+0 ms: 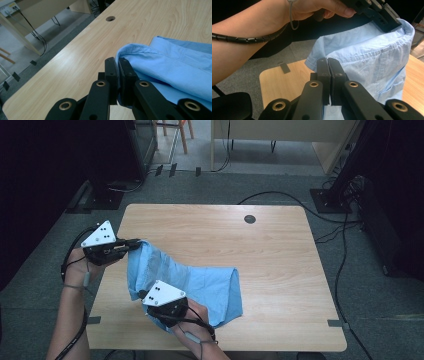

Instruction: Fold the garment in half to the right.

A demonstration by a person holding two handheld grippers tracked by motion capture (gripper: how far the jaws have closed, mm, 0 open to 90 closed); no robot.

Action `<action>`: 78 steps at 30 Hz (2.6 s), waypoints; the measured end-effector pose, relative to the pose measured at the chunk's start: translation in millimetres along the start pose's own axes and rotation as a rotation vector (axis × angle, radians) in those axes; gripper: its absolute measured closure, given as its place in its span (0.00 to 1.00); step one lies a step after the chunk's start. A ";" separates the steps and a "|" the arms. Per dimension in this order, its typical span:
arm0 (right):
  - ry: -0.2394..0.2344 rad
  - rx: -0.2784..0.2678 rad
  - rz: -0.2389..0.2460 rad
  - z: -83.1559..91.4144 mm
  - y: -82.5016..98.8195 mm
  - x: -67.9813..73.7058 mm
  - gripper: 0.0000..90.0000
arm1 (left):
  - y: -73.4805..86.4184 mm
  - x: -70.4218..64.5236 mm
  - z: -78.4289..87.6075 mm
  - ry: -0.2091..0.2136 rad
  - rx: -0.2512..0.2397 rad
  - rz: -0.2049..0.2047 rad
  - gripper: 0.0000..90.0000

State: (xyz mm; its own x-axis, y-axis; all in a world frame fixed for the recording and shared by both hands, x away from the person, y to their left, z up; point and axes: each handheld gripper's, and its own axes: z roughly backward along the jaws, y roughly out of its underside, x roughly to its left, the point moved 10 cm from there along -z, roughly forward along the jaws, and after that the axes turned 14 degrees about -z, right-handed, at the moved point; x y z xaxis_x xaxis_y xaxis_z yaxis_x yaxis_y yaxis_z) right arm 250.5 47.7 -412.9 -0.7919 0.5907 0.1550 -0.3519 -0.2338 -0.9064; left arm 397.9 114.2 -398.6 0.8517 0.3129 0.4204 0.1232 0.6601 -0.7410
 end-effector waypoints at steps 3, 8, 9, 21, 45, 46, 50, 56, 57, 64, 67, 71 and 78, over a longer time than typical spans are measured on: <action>0.008 0.005 -0.016 5.0 6.3 -6.8 0.99 | -4.4 -3.8 -11.1 0.024 -0.014 0.008 0.96; 0.020 0.007 -0.040 15.2 17.1 -19.2 0.99 | -10.1 -7.5 -20.7 0.040 -0.019 0.003 0.96; 0.020 0.007 -0.040 15.2 17.1 -19.2 0.99 | -14.9 -12.2 -31.4 0.064 -0.017 0.002 0.96; 0.045 0.012 -0.084 30.9 39.4 -38.0 0.99 | -20.7 -28.5 -64.7 0.134 -0.004 -0.010 0.96; 0.129 0.039 -0.124 57.1 74.6 -66.7 0.99 | -38.5 -52.3 -114.6 0.201 -0.021 -0.028 0.96; 0.133 0.039 -0.126 58.1 75.6 -67.9 0.99 | -39.7 -53.8 -117.9 0.198 -0.033 -0.026 0.96; 0.141 0.047 -0.132 60.2 79.8 -71.7 0.99 | -39.3 -55.0 -120.4 0.200 -0.041 -0.018 0.96; 0.154 0.060 -0.144 65.0 89.6 -78.0 0.99 | -38.5 -61.6 -130.6 0.218 -0.063 -0.004 0.96; 0.157 0.063 -0.142 65.6 90.7 -78.8 0.99 | -39.5 -65.2 -134.9 0.228 -0.070 -0.004 0.96; 0.172 0.080 -0.161 70.4 102.2 -85.9 0.98 | -41.9 -69.2 -141.2 0.233 -0.077 -0.008 0.96; 0.178 0.082 -0.164 74.0 104.9 -87.5 0.98 | -43.5 -72.7 -147.3 0.242 -0.084 -0.009 0.95; 0.178 0.084 -0.166 75.0 105.8 -88.2 0.98 | -44.8 -75.9 -152.4 0.248 -0.085 -0.009 0.95; 0.192 0.096 -0.191 80.1 115.5 -97.0 0.98 | -46.4 -81.7 -163.5 0.253 -0.092 -0.008 0.95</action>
State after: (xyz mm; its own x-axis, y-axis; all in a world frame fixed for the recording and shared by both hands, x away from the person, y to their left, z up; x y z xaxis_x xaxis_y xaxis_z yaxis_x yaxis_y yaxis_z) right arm 246.7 -98.5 -501.2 -0.6013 0.7641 0.2337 -0.5381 -0.1711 -0.8253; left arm 405.8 -53.7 -484.2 0.9493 0.1199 0.2907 0.1663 0.5933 -0.7876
